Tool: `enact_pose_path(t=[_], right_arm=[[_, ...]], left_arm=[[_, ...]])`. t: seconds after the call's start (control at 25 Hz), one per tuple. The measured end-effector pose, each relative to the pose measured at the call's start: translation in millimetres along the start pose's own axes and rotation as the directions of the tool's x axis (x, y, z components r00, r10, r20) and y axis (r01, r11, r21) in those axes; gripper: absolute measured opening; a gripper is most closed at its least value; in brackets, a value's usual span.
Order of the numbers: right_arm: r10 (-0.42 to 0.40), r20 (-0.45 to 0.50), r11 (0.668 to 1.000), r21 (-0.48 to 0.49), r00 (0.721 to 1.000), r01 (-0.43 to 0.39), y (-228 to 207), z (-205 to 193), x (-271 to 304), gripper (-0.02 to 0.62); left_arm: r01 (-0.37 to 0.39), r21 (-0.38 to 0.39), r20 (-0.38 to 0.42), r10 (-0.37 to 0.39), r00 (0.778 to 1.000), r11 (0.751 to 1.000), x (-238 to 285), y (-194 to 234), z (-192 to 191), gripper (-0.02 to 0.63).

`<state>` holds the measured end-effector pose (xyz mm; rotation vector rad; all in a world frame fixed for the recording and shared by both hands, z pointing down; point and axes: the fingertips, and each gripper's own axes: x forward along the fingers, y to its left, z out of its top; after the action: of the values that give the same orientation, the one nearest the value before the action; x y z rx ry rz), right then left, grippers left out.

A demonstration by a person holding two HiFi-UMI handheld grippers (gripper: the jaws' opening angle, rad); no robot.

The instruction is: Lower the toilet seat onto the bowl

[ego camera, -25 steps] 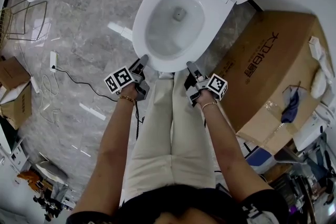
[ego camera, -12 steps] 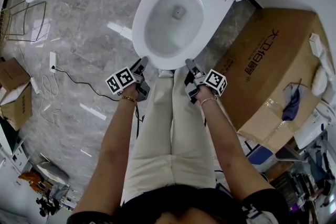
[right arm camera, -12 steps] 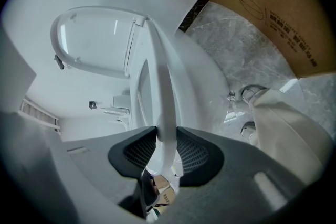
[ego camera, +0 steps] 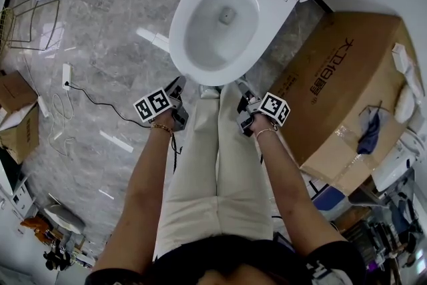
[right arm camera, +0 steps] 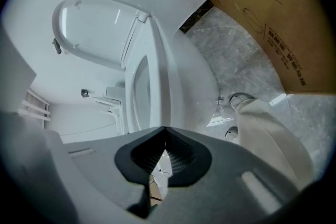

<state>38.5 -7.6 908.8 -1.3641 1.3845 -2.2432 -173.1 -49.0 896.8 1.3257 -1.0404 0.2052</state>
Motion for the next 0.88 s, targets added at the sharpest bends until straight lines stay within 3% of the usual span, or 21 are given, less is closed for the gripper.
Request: enact_pose_path(t=[0.16, 0.28, 0.4, 0.48, 0.6, 0.68, 0.8, 0.88], right_arm=[[-0.019, -0.025, 0.995, -0.102, 1.000, 0.016, 0.8, 0.5, -5.9, 0.006], [-0.021, -0.028, 0.982, -0.189, 0.999, 0.016, 12.8, 4.3, -14.1, 0.006], [-0.024, 0.005, 0.956, -0.293, 1.000, 0.025, 33.2, 10.8, -24.7, 0.005], [-0.046, 0.029, 0.913, -0.404, 0.999, 0.054, 47.1, 16.6, -31.0, 0.005], [-0.076, 0.036, 0.803, -0.590, 0.996, 0.083, 74.1, 25.4, -38.9, 0.005], [-0.084, 0.033, 0.742, -0.665, 0.996, 0.084, 91.9, 28.0, -45.0, 0.005], [-0.077, 0.033, 0.700, -0.710, 0.996, 0.078, 118.0, 31.5, -53.3, 0.005], [-0.062, 0.027, 0.702, -0.709, 0.998, 0.063, 133.4, 35.0, -57.4, 0.005]], left_arm=[[0.062, 0.060, -0.012, -0.062, 0.998, 0.996, 0.9, -17.5, -1.6, 0.023], [0.030, 0.173, 0.017, -0.034, 0.999, 0.984, -3.7, -31.5, 4.9, 0.005], [-0.002, 0.304, 0.101, -0.030, 0.994, 0.953, -17.0, -51.7, 22.8, 0.003], [-0.004, 0.371, 0.125, -0.046, 0.991, 0.929, -26.2, -68.1, 30.3, 0.003], [0.003, 0.439, 0.122, -0.063, 0.991, 0.899, -36.6, -93.1, 35.3, 0.003], [0.019, 0.453, 0.126, -0.085, 0.988, 0.891, -45.6, -109.4, 37.1, 0.003], [0.008, 0.476, 0.157, -0.093, 0.983, 0.880, -62.2, -128.3, 44.1, 0.003], [-0.005, 0.492, 0.165, -0.088, 0.982, 0.871, -68.4, -138.3, 47.7, 0.003]])
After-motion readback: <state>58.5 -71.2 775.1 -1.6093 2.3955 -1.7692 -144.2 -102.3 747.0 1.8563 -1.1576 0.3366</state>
